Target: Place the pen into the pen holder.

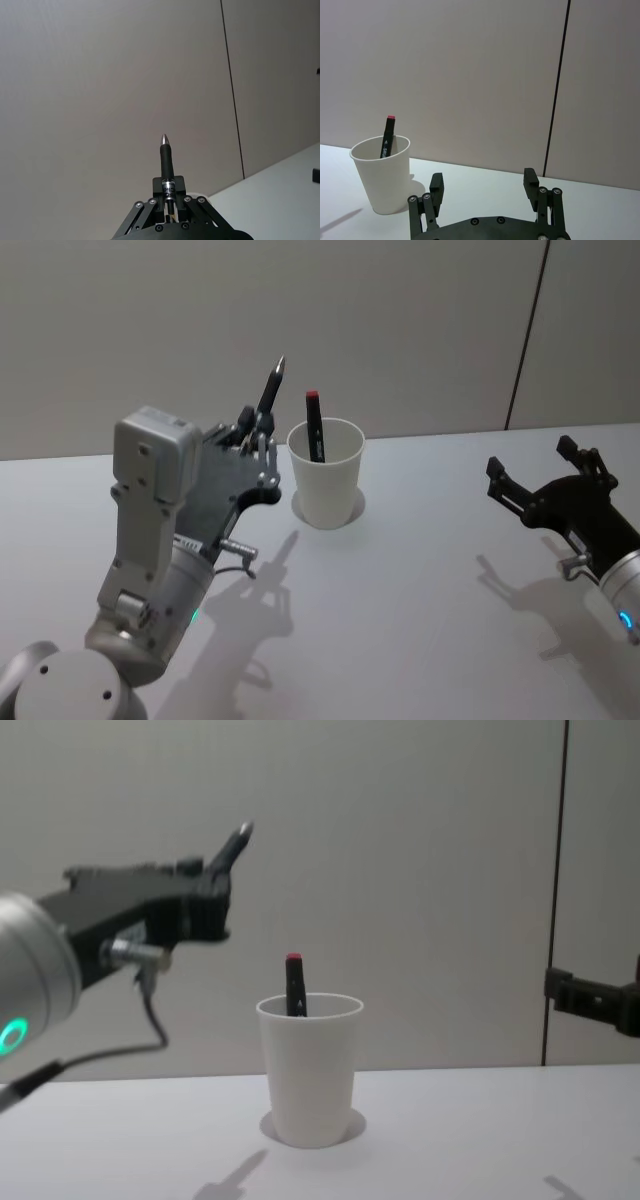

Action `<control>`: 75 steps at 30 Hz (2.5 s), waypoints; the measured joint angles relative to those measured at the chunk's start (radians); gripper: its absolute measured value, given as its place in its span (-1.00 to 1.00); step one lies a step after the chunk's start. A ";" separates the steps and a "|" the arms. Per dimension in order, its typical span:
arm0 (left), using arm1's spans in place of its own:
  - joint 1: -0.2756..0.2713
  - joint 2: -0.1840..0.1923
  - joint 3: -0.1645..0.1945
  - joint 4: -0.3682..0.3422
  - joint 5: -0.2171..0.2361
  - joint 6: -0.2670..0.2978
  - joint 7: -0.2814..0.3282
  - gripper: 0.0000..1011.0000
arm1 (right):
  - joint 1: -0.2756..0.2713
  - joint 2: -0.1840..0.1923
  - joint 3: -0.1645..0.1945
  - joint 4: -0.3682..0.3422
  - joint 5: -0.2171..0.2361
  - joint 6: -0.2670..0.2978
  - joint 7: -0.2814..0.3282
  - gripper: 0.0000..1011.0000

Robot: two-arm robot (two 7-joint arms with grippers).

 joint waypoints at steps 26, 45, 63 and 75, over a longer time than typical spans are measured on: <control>-0.139 -0.111 -0.013 0.095 0.028 -0.213 -0.158 -0.74 | 0.063 -0.074 -0.003 0.008 0.227 0.040 0.088 0.98; -0.159 -0.127 -0.015 0.107 0.031 -0.240 -0.178 -0.74 | 0.119 -0.142 -0.011 0.010 0.465 0.080 0.160 0.98; -0.162 -0.129 -0.015 0.110 0.031 -0.245 -0.183 -0.74 | 0.143 -0.148 -0.009 -0.043 0.602 0.181 0.170 0.98; -0.163 -0.130 -0.015 0.111 0.031 -0.246 -0.184 -0.74 | 0.205 -0.146 -0.001 -0.070 0.732 0.330 0.184 0.98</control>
